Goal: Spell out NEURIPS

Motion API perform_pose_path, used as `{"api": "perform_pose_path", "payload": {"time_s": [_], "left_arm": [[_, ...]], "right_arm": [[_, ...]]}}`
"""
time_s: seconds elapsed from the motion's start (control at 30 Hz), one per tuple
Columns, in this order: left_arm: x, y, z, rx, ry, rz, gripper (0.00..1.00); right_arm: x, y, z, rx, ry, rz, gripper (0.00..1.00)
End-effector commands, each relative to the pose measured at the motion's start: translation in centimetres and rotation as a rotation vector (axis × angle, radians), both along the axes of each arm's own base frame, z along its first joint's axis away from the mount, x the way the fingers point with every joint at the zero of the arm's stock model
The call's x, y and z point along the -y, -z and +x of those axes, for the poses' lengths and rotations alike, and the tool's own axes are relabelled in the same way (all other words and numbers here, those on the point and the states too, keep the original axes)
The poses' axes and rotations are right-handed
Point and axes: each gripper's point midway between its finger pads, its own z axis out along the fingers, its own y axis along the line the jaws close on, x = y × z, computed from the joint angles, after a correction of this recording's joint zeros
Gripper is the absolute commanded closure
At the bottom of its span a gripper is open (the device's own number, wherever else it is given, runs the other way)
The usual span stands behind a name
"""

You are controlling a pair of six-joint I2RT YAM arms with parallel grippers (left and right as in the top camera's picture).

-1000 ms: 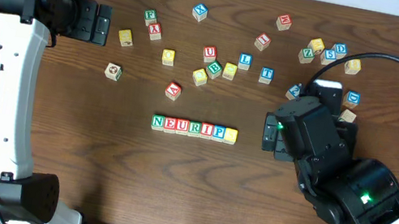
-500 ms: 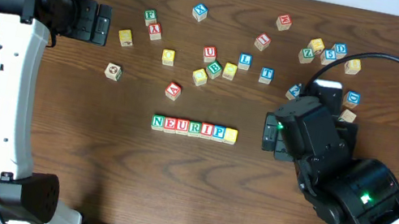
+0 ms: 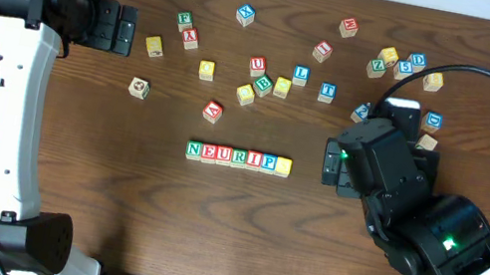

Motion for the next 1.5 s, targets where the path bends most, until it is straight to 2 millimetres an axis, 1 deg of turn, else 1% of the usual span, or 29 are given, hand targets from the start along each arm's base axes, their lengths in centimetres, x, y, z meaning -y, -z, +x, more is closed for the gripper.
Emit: {"api": "perform_pose_path", "payload": {"time_s": [0.0, 0.17, 0.27, 0.4, 0.53, 0.6, 0.7, 0.8, 0.97, 1.07, 1.13, 1.2, 1.3, 1.47], "left_arm": [[-0.3, -0.8, -0.1, 0.022, -0.005, 0.015, 0.02], [-0.3, -0.9, -0.1, 0.025, -0.005, 0.016, 0.02], [-0.9, -1.5, -0.4, 0.037, -0.021, 0.047, 0.02], [-0.9, -2.8, -1.2, 0.075, -0.022, 0.049, 0.02], [-0.8, -4.7, -2.3, 0.129, -0.023, 0.05, 0.02], [0.0, -5.6, -3.3, 0.152, -0.013, 0.022, 0.02], [1.6, -6.7, -5.3, 0.166, 0.036, -0.036, 0.02], [2.2, -8.3, -6.7, 0.218, 0.043, -0.052, 0.02], [4.1, -10.5, -8.7, 0.301, 0.098, -0.142, 0.02], [5.5, -11.7, -9.5, 0.38, 0.154, -0.198, 0.02], [6.0, -11.9, -9.8, 0.426, 0.18, -0.218, 0.02], [6.5, -11.7, -10.0, 0.47, 0.203, -0.234, 0.02], [7.2, -10.6, -10.2, 0.546, 0.242, -0.252, 0.02], [7.9, -8.8, -9.8, 0.717, 0.302, -0.255, 0.02]], "right_arm": [[0.4, -0.2, 0.0, 0.009, 0.004, -0.012, 0.01], [0.4, -0.2, 0.0, 0.009, 0.004, -0.012, 0.01], [0.4, -0.2, 0.0, 0.009, 0.004, -0.012, 0.01], [0.4, -0.2, 0.0, 0.009, 0.004, -0.012, 0.01], [0.4, -0.2, 0.0, 0.009, 0.004, -0.012, 0.01], [0.4, -0.2, 0.0, 0.009, 0.004, -0.012, 0.01], [0.4, -0.2, 0.0, 0.009, 0.004, -0.012, 0.01], [0.4, -0.2, 0.0, 0.009, 0.004, -0.012, 0.01], [0.4, -0.2, 0.0, 0.009, 0.004, -0.012, 0.01], [0.4, -0.2, 0.0, 0.009, 0.004, -0.012, 0.01], [0.4, -0.2, 0.0, 0.009, 0.004, -0.012, 0.01], [0.4, -0.2, 0.0, 0.009, 0.004, -0.013, 0.01], [0.4, -0.2, 0.0, 0.009, 0.004, -0.012, 0.01], [0.4, -0.2, 0.0, 0.009, 0.004, -0.012, 0.01]]}}
